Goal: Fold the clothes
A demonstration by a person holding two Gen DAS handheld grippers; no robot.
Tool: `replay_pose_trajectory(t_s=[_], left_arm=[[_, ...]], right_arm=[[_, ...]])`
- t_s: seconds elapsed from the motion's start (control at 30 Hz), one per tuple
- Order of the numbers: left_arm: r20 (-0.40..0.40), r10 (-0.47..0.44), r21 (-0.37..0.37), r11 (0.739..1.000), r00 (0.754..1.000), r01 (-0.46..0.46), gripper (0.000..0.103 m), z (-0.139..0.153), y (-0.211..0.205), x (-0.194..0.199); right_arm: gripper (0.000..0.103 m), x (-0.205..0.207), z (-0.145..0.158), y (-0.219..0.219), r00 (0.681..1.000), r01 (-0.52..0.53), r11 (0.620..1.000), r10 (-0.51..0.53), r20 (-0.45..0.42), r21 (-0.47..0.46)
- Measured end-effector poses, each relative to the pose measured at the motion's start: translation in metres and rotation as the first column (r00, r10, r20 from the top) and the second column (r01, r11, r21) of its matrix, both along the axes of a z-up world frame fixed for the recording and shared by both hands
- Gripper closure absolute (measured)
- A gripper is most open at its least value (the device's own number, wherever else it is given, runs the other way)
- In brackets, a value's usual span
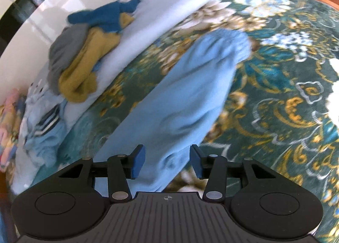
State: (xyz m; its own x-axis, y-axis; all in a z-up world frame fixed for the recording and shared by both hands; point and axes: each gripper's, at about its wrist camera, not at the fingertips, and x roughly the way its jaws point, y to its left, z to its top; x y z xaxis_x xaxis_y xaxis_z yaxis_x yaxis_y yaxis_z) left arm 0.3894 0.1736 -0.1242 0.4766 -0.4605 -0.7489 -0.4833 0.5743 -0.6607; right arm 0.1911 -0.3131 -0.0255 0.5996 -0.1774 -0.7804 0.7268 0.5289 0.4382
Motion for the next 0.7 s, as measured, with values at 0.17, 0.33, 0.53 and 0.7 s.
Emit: replay_pose_trajectory(t_s=[0.17, 0.33, 0.53, 0.7], left_arm=[[0.025, 0.053, -0.005, 0.999, 0.998, -0.053, 0.06, -0.004, -0.016, 0.01], [0.036, 0.165, -0.027, 0.986, 0.986, -0.164, 0.085, -0.006, -0.025, 0.009], [0.034, 0.309, -0.055, 0.95, 0.95, -0.307, 0.094, -0.003, -0.033, 0.006], [0.084, 0.348, -0.034, 0.937, 0.934, -0.347, 0.094, 0.016, -0.044, 0.017]], right_arm=[[0.055, -0.018, -0.021, -0.051, 0.984, 0.165, 0.981, -0.171, 0.059, 0.098], [0.049, -0.013, -0.044, -0.109, 0.96, 0.252, 0.951, -0.269, 0.082, 0.177], [0.046, 0.004, -0.075, -0.16, 0.942, 0.302, 0.92, -0.328, 0.069, 0.25], [0.065, 0.016, -0.086, -0.183, 0.942, 0.279, 0.917, -0.319, 0.107, 0.285]])
